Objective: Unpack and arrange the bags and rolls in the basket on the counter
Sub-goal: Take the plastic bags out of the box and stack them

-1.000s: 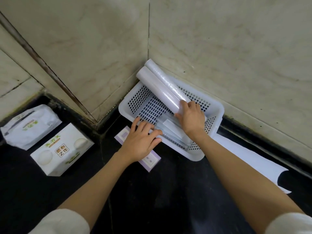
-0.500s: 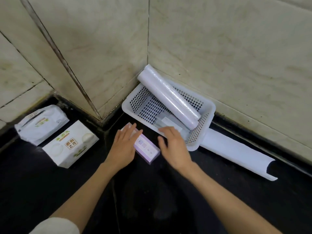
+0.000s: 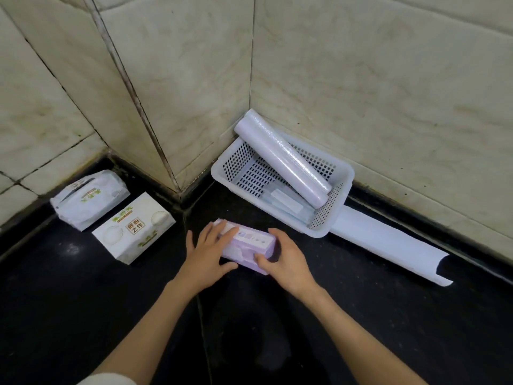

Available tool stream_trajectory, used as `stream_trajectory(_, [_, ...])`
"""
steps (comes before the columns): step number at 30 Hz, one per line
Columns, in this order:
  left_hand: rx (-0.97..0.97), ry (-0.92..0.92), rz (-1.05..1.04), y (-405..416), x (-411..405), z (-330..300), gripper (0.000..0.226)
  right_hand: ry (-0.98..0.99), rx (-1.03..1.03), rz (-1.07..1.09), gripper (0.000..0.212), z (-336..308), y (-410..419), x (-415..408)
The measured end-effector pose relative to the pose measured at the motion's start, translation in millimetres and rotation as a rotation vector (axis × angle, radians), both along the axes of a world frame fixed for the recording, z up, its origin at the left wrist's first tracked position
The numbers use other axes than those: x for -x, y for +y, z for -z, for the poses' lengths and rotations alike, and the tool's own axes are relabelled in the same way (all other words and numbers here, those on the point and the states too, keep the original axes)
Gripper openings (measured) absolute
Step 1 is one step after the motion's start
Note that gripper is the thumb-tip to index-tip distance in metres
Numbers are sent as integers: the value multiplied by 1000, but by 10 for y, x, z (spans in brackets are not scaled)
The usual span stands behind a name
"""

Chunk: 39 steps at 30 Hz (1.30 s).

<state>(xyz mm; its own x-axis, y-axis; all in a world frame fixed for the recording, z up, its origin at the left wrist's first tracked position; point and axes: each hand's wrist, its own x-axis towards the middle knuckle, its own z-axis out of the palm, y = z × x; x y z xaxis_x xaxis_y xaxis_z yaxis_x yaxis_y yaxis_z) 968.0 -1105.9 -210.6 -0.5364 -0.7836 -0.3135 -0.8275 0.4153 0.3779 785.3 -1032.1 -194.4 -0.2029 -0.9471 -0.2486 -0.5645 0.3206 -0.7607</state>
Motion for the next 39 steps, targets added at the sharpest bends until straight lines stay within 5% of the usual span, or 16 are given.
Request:
stream_trajectory(5, [-11, 305, 90, 207, 164, -322, 90, -176, 155, 137, 63, -410, 221, 111])
stream_trajectory(13, [-488, 893, -367, 627, 404, -521, 45, -402, 120, 31, 34, -750, 506, 272])
stream_trajectory(18, [-722, 946, -229, 687, 448, -703, 62, -487, 43, -12, 30, -802, 682, 310])
stream_trajectory(24, [-597, 947, -182, 653, 422, -836, 65, -432, 50, 47, 40, -823, 763, 420])
stream_trajectory(31, [-150, 805, 25, 617, 458, -1025, 32, -371, 22, -7, 40, -794, 889, 431])
stream_trajectory(34, [5, 743, 80, 654, 466, -1004, 34, -384, 19, -26, 35, -797, 927, 416])
stream_trajectory(39, [-37, 803, 23, 681, 450, -1036, 28, -400, 16, -52, 32, -807, 974, 412])
